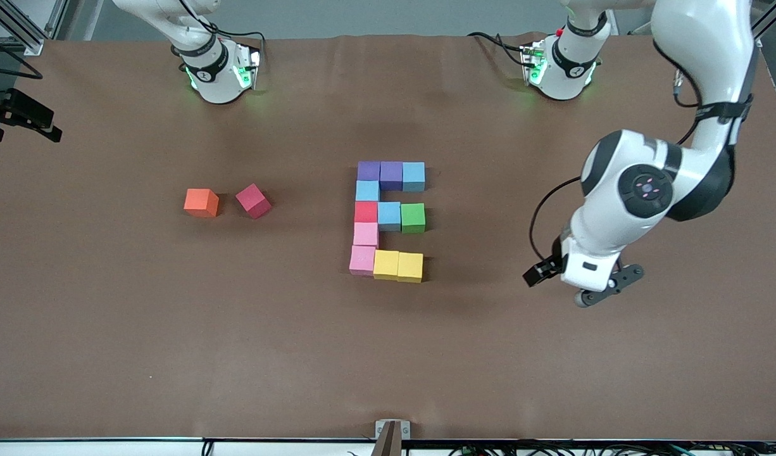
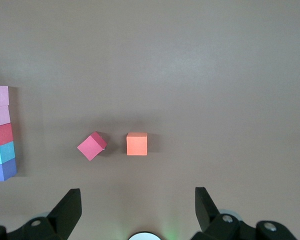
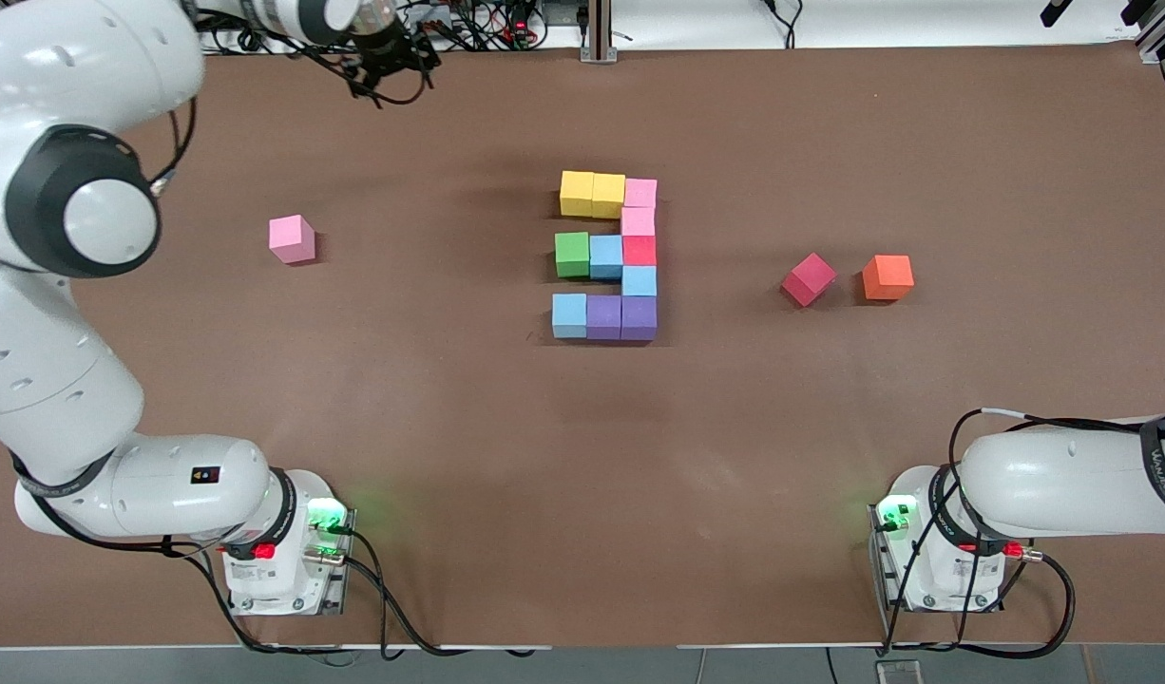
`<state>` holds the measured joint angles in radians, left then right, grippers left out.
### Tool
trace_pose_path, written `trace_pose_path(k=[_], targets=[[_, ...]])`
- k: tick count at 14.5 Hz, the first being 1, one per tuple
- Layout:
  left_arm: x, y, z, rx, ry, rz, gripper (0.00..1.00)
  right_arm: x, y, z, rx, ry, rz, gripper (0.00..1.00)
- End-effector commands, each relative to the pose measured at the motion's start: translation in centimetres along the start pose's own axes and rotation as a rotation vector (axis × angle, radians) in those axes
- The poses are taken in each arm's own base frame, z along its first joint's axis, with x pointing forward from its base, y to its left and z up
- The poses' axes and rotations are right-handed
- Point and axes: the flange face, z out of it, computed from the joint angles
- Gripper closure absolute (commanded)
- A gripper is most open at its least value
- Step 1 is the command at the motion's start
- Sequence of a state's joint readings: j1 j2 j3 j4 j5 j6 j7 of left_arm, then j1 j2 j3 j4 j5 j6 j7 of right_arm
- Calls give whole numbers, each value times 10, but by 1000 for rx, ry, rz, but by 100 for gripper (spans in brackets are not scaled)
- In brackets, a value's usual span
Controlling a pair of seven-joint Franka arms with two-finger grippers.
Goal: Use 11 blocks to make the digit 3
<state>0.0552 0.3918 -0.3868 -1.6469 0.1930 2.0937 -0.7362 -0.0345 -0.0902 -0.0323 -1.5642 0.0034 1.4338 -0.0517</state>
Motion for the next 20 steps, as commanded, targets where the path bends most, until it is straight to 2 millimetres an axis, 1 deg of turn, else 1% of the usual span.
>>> trace_pose_path(k=[1,2,3,5,9,10,11,14,16,19,20], targets=[[-5,-50,-35,2,13,140,0,-7,-3,-1,1,-3,-17,0],[-4,-70,-47,11,-4,147,0,-7,-3,-1,1,-3,-18,0],[1,-94,-61,24,-28,146,0,-7,-6,-1,-1,-3,-24,0],[8,-117,-86,21,-67,214,0,-7,-8,-1,-2,-4,-29,0],[15,-184,-143,-21,-57,253,0,-7,-12,0,-11,-10,-37,0],[14,-195,-155,-31,-53,254,0,-7,-13,0,-18,-10,-39,0],[12,-202,-168,-32,-40,251,0,-7,-14,0,-19,-8,-42,0],[11,-207,-201,-28,-36,255,0,-7,-16,0,-19,-10,-45,0],[12,-212,-218,-28,-39,258,0,-7,-15,0,-21,-10,-44,0],[10,-213,-221,-26,-49,265,0,-7,-18,0,-23,-8,-50,0],[8,-216,-221,-22,-63,273,0,-7,-21,0,-27,-9,-56,0]])
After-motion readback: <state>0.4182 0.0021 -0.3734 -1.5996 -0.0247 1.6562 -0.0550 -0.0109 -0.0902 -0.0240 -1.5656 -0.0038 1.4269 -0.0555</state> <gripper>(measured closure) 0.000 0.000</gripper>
